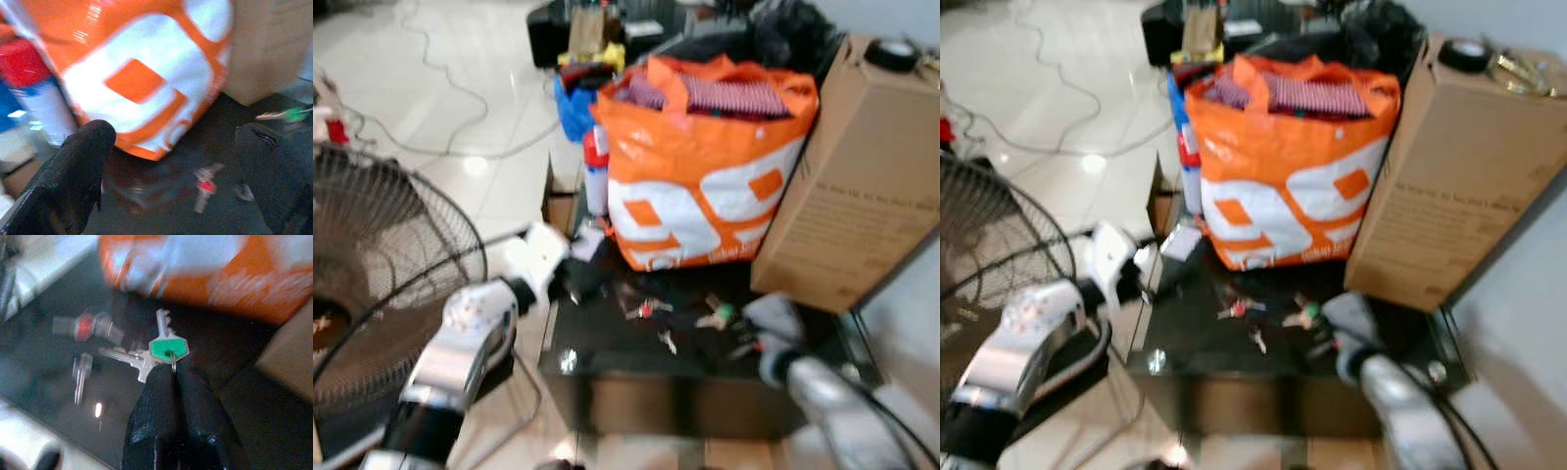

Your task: Hang keys on a hook

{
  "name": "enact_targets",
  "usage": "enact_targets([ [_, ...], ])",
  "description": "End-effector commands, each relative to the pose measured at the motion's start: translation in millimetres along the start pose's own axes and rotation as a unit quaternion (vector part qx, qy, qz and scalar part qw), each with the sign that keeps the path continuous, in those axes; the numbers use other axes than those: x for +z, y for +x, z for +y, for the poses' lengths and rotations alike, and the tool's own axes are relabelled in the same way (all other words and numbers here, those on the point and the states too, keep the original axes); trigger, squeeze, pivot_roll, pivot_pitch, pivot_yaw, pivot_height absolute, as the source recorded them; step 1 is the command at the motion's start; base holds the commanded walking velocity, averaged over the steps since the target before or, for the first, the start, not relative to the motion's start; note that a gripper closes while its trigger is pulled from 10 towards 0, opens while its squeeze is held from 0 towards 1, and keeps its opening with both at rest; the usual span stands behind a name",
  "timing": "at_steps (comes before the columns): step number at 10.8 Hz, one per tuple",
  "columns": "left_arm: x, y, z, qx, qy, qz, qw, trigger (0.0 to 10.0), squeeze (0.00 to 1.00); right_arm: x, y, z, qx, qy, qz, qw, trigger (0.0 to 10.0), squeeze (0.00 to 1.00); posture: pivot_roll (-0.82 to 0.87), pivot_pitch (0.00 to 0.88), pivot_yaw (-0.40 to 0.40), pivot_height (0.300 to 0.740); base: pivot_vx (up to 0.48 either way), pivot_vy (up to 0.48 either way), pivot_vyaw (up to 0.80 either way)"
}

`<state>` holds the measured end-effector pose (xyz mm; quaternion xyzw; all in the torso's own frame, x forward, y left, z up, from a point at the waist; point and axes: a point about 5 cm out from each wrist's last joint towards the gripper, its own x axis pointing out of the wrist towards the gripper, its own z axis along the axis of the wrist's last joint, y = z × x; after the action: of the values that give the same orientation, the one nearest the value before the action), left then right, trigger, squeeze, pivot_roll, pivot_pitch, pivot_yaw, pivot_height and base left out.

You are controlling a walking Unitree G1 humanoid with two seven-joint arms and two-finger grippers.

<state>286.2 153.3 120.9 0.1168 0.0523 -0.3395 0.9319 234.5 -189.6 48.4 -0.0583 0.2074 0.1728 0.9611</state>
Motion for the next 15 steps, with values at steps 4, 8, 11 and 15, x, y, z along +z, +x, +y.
enact_targets([
  [4, -0.5, -7.7, -13.6, 0.044, 0.013, 0.004, 0.999, 10.0, 0.0, 24.2, -33.3, 3.7, -0.094, 0.023, -0.023, 0.995, 0.0, 0.0, -0.05, 0.0, 0.03, 0.74, 0.0, 0.0, 0.0],
  [8, 1.4, -1.6, -18.1, 0.049, 0.004, 0.001, 0.999, 10.0, 0.0, 46.0, -31.8, 4.6, -0.189, 0.085, -0.066, 0.976, 10.0, 0.0, -0.08, 0.0, 0.034, 0.74, 0.0, 0.0, 0.0],
  [11, 0.7, -2.1, -16.7, 0.066, -0.004, 0.003, 0.998, 10.0, 0.0, 54.3, -28.2, 3.4, -0.211, 0.069, -0.075, 0.972, 10.0, 0.0, -0.06, 0.0, 0.026, 0.74, 0.0, 0.0, 0.0],
  [15, 0.5, 4.5, -17.7, 0.08, -0.015, -0.004, 0.997, 10.0, 0.0, 54.8, -32.6, 0.3, -0.235, 0.069, -0.08, 0.966, 10.0, 0.0, -0.07, 0.0, 0.028, 0.74, 0.0, 0.0, 0.0],
])
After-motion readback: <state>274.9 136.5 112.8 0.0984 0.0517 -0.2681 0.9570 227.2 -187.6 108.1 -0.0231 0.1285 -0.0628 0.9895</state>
